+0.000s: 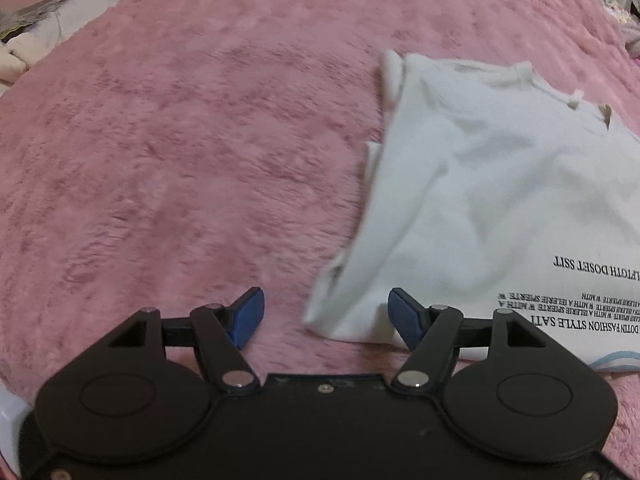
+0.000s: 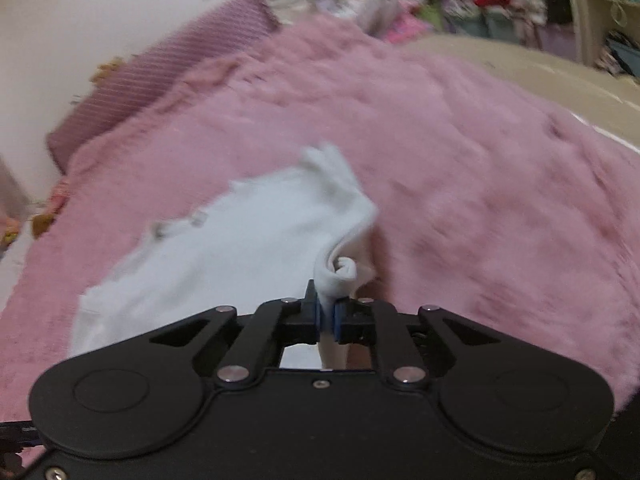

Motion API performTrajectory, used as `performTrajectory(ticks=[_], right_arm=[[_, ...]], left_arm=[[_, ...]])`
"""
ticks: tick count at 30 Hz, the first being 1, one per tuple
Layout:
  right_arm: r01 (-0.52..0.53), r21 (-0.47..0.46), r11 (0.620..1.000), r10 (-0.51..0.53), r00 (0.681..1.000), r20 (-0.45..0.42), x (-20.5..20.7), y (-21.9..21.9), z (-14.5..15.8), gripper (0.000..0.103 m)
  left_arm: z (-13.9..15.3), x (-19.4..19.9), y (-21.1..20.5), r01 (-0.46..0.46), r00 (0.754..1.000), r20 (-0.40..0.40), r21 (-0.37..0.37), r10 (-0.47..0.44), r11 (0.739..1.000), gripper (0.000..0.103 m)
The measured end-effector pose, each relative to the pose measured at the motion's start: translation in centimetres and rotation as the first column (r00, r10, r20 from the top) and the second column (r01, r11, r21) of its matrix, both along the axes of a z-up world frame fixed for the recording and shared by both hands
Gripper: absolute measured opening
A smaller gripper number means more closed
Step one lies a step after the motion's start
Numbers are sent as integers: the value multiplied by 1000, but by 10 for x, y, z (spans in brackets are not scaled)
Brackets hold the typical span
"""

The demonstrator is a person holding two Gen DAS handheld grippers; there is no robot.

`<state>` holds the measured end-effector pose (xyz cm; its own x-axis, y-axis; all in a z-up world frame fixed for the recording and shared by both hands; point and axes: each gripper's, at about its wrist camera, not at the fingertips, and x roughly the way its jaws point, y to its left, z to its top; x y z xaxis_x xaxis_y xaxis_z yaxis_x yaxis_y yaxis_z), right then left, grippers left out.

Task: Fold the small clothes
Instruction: 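Grasp the sweatshirt edge with the right gripper and flip it over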

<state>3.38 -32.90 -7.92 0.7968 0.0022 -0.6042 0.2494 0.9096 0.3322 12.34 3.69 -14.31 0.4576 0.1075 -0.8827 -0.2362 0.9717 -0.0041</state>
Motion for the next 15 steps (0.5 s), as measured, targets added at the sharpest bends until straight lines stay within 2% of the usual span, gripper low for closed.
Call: performTrajectory(ticks=[3,8,15], right_arm=[[-47,-62,997,48,999,12,13,30,10,2],[-148,-89,985,153,987,45,32,85,25,2],[-307,-93,947,316,943,105,52,169,48,2]], left_arm=[[6,0,12,1,1000,10,12,-1,1000,70],[19,0,29,11,999,42,22,-12,1000,70],[40,-8,69,-15,996,85,29,12,999,70]])
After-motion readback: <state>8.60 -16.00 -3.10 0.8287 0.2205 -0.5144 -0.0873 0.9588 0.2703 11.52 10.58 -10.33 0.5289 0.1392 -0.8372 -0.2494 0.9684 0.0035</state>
